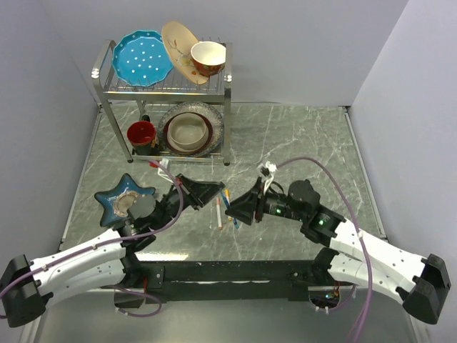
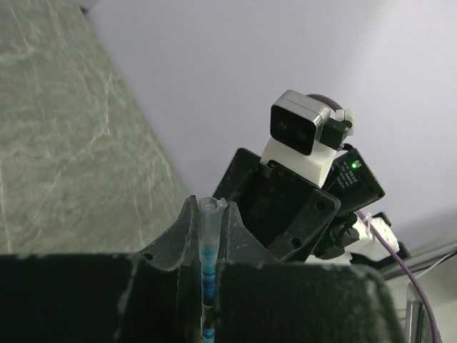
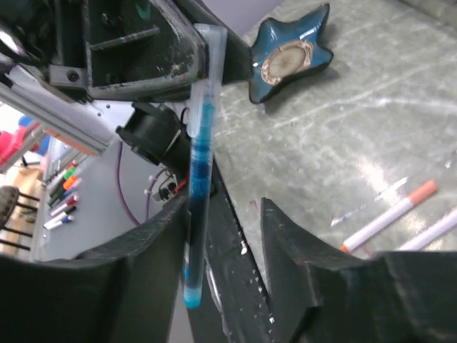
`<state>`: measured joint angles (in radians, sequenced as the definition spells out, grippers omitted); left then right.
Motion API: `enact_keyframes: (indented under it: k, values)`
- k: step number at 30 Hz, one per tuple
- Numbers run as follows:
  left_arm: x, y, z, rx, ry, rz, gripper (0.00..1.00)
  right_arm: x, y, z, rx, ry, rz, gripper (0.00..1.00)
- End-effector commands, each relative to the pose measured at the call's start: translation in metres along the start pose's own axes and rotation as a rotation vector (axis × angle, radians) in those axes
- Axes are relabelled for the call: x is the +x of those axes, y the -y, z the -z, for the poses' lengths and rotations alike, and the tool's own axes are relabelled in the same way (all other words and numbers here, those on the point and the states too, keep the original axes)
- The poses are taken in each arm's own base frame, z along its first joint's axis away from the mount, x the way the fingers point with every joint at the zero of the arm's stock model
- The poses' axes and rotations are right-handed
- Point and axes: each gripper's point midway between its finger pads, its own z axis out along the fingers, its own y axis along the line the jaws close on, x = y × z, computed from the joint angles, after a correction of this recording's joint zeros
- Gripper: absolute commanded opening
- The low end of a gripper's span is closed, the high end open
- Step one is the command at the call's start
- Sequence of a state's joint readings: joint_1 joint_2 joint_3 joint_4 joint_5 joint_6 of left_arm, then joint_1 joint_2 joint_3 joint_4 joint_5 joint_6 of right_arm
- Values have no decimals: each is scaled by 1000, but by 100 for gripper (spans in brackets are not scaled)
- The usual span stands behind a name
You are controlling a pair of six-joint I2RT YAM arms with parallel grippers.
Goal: Insert the pens into the pen caps
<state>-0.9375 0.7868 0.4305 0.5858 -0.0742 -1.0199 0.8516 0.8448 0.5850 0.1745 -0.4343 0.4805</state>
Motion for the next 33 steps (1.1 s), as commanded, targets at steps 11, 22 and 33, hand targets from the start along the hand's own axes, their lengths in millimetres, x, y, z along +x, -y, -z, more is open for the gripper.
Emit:
enact_keyframes:
  k: [11, 22, 33]
  values:
    - [-8, -116, 14, -667, -233, -366, 1, -5, 9, 55, 149, 190, -74, 76]
    - [6, -218, 33, -961, -299, -320, 1, -6, 36, 72, 332, 228, -150, 75]
    - [29, -267, 25, -1105, -409, -291, 8, -9, 46, 77, 414, 232, -195, 75]
